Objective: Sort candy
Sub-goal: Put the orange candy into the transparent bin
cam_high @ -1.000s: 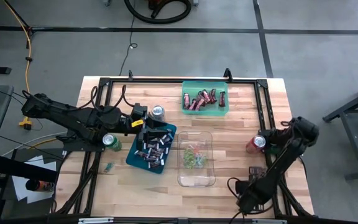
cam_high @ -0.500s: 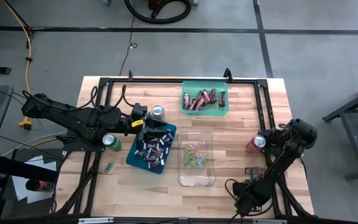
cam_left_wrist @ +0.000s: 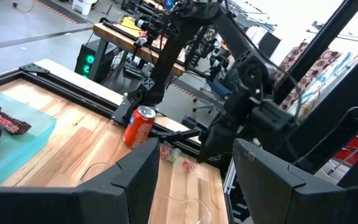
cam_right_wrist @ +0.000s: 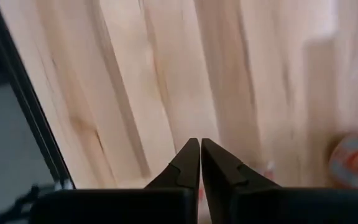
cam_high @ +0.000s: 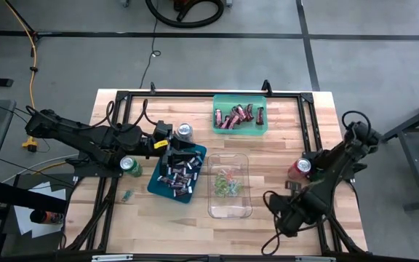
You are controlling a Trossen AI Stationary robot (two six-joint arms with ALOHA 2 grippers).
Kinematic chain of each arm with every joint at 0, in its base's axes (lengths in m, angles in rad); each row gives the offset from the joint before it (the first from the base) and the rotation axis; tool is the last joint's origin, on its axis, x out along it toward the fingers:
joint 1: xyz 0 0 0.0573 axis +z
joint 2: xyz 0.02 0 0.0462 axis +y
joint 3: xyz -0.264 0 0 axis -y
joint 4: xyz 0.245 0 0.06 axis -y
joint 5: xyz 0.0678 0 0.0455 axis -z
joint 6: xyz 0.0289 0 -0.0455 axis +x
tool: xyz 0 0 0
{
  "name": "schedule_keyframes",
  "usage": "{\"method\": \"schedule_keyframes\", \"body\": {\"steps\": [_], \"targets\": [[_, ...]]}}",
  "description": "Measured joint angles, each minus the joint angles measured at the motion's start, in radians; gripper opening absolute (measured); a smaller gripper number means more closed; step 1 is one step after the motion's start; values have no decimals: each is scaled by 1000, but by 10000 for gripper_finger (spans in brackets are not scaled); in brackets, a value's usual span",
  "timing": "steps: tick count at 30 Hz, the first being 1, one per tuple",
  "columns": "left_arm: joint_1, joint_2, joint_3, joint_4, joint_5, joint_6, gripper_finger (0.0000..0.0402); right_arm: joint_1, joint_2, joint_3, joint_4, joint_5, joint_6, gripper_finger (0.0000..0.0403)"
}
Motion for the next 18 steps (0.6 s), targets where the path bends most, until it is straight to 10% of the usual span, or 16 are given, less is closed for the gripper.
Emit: {"method": "schedule_keyframes", "body": {"steps": [18], "targets": [[0, 0, 0, -1, 0, 24, 193, 159, -5, -180, 254, -207, 31, 223]]}}
